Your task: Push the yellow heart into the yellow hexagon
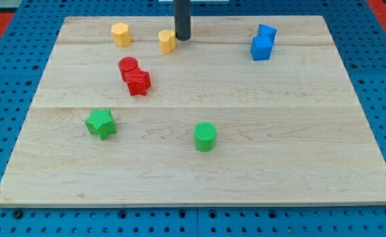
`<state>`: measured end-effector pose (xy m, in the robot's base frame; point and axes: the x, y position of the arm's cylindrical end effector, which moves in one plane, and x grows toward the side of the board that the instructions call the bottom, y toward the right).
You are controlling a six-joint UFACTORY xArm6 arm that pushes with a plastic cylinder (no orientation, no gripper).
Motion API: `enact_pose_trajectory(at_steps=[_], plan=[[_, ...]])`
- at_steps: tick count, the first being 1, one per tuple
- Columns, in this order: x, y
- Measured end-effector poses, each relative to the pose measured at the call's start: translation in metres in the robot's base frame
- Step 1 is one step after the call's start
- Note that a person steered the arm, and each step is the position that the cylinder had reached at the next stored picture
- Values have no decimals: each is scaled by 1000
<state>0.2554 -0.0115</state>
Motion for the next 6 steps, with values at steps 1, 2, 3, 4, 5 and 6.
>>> enact_pose_trajectory(at_steps=[1, 2, 3, 4, 5, 6], plan=[[9, 5], [16, -19], [10, -46], [-3, -85], [3, -76], [57, -10]])
